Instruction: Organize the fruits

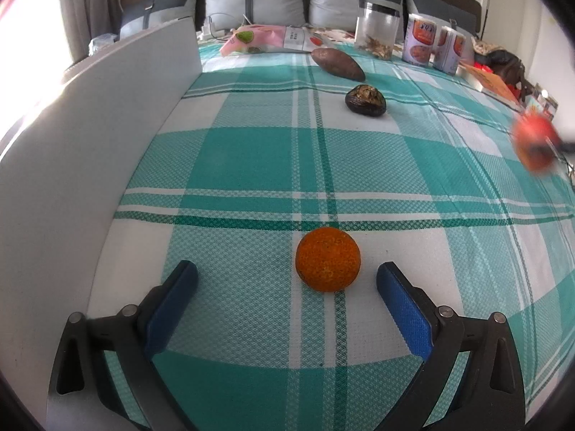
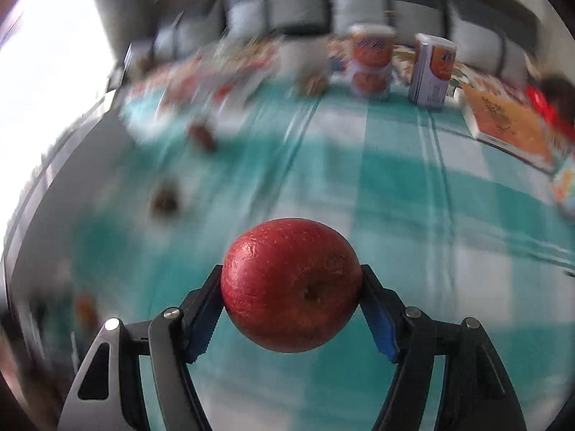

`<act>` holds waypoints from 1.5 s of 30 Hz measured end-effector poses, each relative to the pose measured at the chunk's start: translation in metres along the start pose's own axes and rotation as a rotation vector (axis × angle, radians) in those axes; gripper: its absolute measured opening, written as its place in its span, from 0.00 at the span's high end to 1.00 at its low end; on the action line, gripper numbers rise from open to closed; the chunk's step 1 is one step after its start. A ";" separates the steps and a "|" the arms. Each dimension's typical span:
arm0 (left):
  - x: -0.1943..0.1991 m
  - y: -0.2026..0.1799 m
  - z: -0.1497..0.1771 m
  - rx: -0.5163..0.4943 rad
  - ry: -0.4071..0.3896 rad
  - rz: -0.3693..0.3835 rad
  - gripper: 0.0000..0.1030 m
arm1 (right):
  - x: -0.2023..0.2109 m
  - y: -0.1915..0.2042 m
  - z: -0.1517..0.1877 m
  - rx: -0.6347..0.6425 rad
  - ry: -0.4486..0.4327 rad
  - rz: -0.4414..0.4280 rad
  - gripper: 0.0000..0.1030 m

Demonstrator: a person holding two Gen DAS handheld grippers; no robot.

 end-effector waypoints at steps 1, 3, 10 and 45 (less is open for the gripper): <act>0.000 0.000 0.000 0.000 0.000 0.000 0.02 | 0.009 0.005 0.019 0.043 0.031 0.013 0.31; 0.000 0.000 0.000 0.000 0.000 0.000 0.02 | 0.025 0.021 0.058 0.137 0.099 0.047 0.31; -0.001 0.000 0.000 0.000 0.001 -0.001 0.02 | 0.029 0.058 0.114 0.182 -0.056 0.125 0.29; -0.001 0.000 0.000 -0.001 0.001 -0.002 0.02 | 0.018 0.058 0.130 0.008 -0.100 0.071 0.00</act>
Point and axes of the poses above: each gripper's, at about its wrist camera, not at the fingertips, and x roughly against the way its jaws point, y to its left, z to its underside, the point moved 8 cm from there along -x, roughly the way its jaws point, and after that the axes turned 11 degrees about z, right-handed, at the moved point
